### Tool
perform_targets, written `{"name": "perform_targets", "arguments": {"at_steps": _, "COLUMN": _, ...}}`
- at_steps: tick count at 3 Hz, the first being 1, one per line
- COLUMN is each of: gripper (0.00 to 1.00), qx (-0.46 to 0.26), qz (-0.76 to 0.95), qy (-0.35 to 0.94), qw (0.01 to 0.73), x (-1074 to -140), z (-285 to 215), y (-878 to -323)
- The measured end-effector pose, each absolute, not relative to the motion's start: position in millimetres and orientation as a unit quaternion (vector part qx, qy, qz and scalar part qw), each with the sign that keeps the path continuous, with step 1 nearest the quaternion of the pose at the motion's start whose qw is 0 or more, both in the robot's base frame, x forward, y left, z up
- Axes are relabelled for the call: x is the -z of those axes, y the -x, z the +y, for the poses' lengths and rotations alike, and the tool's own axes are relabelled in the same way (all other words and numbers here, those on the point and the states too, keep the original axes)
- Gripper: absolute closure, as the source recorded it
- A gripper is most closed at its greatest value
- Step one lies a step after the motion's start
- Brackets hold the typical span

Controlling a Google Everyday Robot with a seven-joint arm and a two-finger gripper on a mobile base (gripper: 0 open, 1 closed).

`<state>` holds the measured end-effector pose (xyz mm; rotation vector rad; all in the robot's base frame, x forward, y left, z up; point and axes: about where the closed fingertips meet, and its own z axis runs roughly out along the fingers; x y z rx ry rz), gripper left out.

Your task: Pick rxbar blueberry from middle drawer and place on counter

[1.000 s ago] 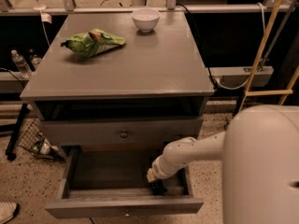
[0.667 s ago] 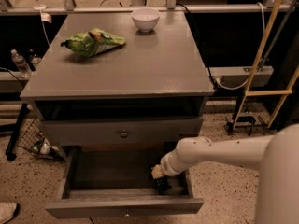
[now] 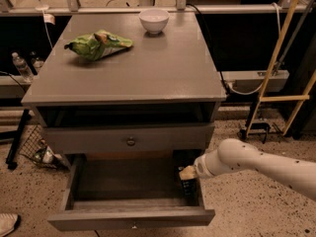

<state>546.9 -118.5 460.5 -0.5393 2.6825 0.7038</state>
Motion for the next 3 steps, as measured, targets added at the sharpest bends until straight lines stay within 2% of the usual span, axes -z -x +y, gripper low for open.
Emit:
{"name": "perform_targets", "arguments": {"at_steps": 1, "gripper": 1.00, "qx": -0.246, "qz": 0.938, "qy": 0.189, "qw": 0.157, "x": -460, "z": -118, "y": -547}}
{"name": "perform_targets", "arguments": {"at_steps": 3, "gripper": 1.00, "qx": -0.223, "qz": 0.931, "qy": 0.189, "qw": 0.218, "x": -509, "z": -123, "y": -537}}
